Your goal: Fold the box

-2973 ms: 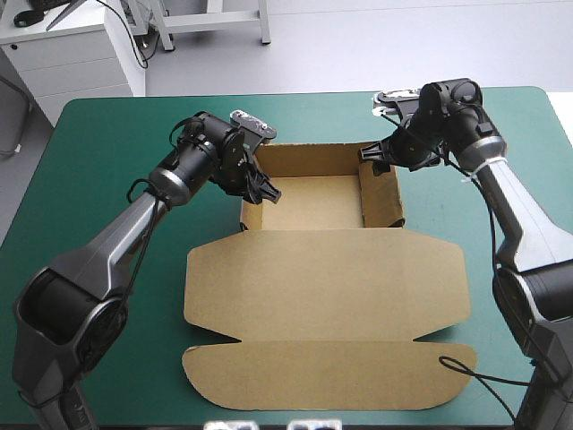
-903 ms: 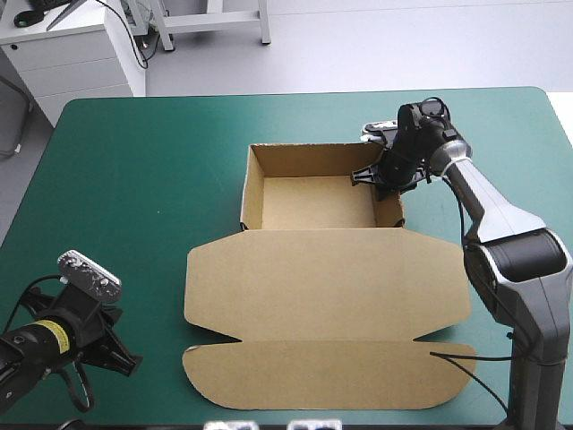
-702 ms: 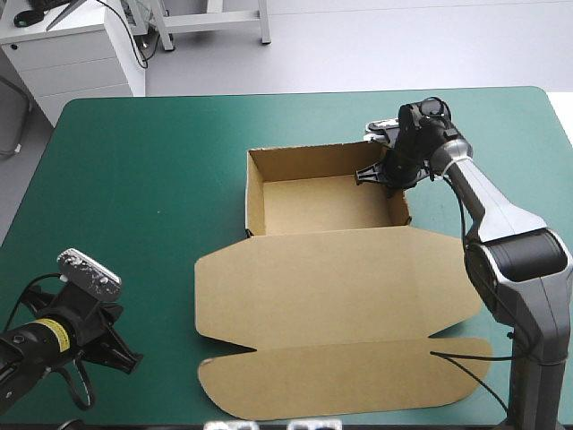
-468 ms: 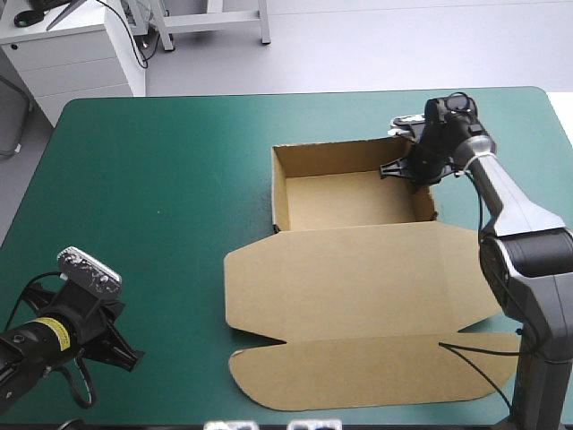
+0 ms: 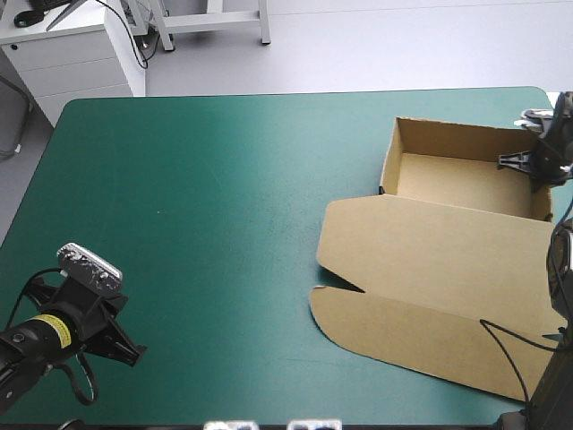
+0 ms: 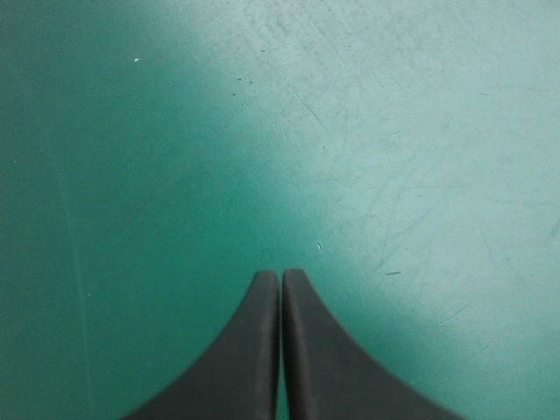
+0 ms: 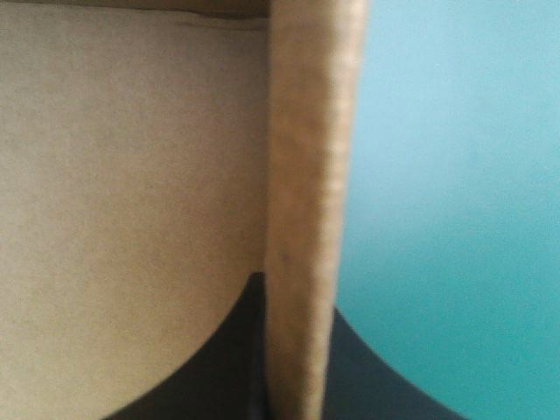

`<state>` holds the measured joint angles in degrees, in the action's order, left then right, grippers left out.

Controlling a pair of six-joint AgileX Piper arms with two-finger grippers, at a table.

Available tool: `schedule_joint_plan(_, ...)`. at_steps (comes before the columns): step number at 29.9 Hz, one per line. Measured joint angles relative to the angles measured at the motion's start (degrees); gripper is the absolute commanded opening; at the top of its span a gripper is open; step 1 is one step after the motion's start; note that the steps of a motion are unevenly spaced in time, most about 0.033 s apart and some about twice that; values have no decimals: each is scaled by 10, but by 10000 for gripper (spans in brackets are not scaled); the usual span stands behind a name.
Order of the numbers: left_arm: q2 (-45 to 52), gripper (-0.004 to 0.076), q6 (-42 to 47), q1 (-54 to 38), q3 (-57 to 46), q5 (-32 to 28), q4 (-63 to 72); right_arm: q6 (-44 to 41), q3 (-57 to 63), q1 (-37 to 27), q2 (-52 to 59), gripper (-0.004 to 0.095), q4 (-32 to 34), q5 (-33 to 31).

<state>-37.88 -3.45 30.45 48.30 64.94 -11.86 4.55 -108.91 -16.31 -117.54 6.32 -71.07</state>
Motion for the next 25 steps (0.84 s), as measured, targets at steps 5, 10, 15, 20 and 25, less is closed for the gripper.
schedule_joint_plan(5,0,-8,0,0,0,-4,-1,2,0,-64,0,-19,-23,-1)
schedule_joint_plan(10,0,-8,0,0,0,-17,-1,11,0,-91,0,-1,-49,0)
schedule_joint_plan(15,0,-8,0,0,0,-21,-1,10,0,-93,0,301,-37,3)
schedule_joint_plan(20,0,-8,0,0,0,-22,-3,22,0,-97,1,776,-56,3)
schedule_joint_plan(25,0,-8,0,0,0,-22,-11,21,0,-98,12,906,-56,3)
